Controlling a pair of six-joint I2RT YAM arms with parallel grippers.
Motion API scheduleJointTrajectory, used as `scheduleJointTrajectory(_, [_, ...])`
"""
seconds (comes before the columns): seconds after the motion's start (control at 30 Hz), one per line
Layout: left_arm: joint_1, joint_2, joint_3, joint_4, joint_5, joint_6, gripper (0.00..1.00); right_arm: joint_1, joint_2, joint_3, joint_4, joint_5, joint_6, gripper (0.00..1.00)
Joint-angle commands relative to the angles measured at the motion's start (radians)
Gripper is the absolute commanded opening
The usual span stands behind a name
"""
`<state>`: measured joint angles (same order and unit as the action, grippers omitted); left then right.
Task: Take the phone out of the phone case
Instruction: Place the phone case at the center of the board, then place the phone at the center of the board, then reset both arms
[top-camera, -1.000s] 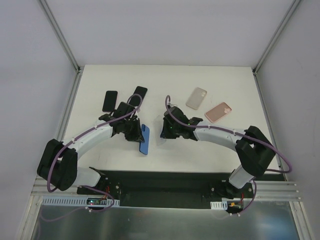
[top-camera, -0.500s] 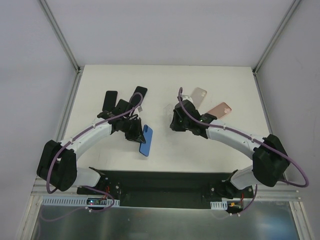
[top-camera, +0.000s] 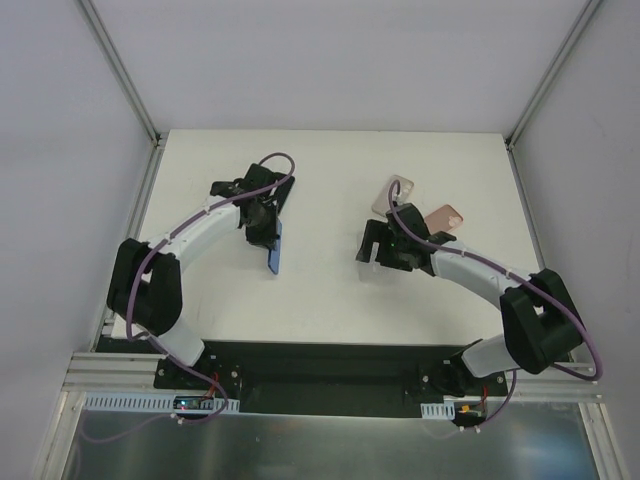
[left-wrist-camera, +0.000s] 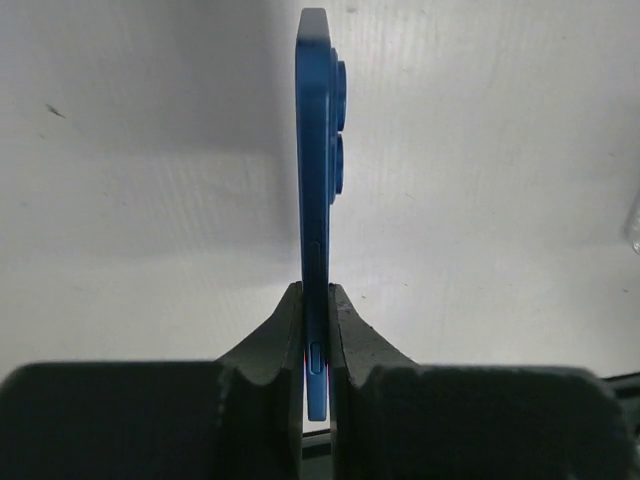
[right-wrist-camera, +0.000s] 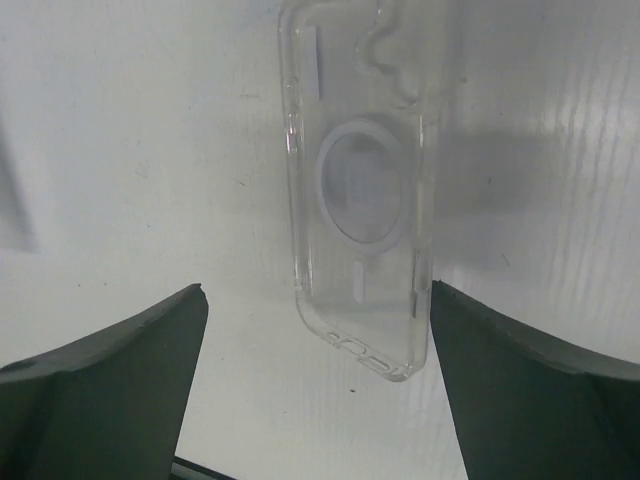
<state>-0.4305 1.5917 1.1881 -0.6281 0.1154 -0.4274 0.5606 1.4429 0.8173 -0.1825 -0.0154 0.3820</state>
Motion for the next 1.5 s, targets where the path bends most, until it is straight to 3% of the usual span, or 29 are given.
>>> scheduleJointTrajectory(0.0, [-0.005,0.066,0.1,-0.103,-0.178,0.084,0.11,-0.008,-0.038,0.013,-0.03,0.073,-0.018,0.96])
scheduleJointTrajectory(0.07, [-0.011,0.089,0.12,-0.12,-0.183,0.09,0.31,-0.011,-0.076,0.028,-0.107,0.132,-0.023,0.96])
scheduleJointTrajectory(0.17, [-0.039,0.096,0.136,-0.122,-0.158,0.09,0.49,-0.022,-0.14,0.037,-0.178,0.236,-0.035,0.96])
scheduleJointTrajectory(0.27, [-0.065,0.102,0.165,-0.12,-0.117,0.078,0.56,-0.034,-0.205,0.045,-0.233,0.272,-0.041,0.96])
scheduleJointTrajectory(0.77, [-0.067,-0.096,0.185,-0.099,0.043,0.036,0.59,-0.051,-0.391,0.111,-0.471,0.394,-0.04,0.96])
scheduleJointTrajectory(1.2, [-0.034,-0.439,-0.163,-0.053,0.038,0.05,0.57,-0.051,-0.493,0.057,-0.594,0.457,-0.061,0.96])
scheduleJointTrajectory(1.47, [-0.027,-0.495,-0.243,-0.053,0.044,0.013,0.57,-0.051,-0.538,0.026,-0.614,0.476,-0.057,0.96])
